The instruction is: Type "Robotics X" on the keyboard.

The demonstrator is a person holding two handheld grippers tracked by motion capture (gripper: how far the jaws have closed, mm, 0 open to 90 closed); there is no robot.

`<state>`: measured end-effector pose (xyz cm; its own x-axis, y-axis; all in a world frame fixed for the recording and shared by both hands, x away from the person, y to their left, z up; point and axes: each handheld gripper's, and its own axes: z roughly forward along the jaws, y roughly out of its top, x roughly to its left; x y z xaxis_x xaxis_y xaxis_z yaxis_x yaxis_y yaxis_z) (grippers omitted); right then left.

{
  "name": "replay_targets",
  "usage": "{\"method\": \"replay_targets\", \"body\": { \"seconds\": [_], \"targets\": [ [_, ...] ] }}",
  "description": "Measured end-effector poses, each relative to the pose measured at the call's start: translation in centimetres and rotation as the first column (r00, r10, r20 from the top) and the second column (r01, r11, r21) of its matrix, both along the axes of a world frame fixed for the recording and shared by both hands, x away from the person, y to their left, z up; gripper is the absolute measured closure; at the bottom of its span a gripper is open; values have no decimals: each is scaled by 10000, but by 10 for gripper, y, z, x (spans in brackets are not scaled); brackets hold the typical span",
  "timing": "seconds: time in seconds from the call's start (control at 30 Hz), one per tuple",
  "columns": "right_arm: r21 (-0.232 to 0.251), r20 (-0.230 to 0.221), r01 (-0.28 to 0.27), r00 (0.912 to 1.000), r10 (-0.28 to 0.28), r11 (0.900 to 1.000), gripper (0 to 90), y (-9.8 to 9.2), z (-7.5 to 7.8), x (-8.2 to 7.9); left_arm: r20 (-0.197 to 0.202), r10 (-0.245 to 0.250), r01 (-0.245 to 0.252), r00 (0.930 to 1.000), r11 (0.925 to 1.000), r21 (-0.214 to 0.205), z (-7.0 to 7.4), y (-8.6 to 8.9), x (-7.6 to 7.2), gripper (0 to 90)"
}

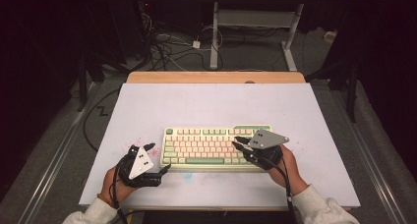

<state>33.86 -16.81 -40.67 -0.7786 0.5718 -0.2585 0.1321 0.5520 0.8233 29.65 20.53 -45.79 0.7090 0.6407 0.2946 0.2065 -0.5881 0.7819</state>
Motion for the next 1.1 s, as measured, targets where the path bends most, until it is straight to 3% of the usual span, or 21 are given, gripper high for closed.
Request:
{"method": "replay_targets", "body": {
  "seconds": [0.1, 0.3, 0.47, 0.73, 1.03, 1.1],
  "targets": [
    [96, 66, -29, 10000, 28, 9999, 671, -3, 0, -2, -4, 15, -15, 10000, 10000, 18, 0, 0, 0, 165],
    [31, 318, 131, 9994, -132, 9999, 438, -8, -4, -5, -21, 14, -14, 10000, 10000, -26, 0, 0, -1, 165],
    [-37, 391, 82, 9992, -81, 10000, 322, -13, -8, -6, -111, -8, 7, 9999, 10000, -44, 1, 0, 0, 165],
    [155, 724, 385, 9966, -395, 9991, 239, -25, -13, -13, -229, 25, -33, 9997, 9994, -348, 2, -2, 0, 165],
    [150, 865, 623, 9942, -633, 9979, 233, -37, -18, -21, -347, 84, -99, 9994, 9990, -433, 3, -7, 1, 171],
    [176, 882, 640, 9940, -653, 9978, 233, -40, -19, -23, -328, 185, -196, 9993, 9992, -336, 4, -8, 2, 212]
  ]
}}
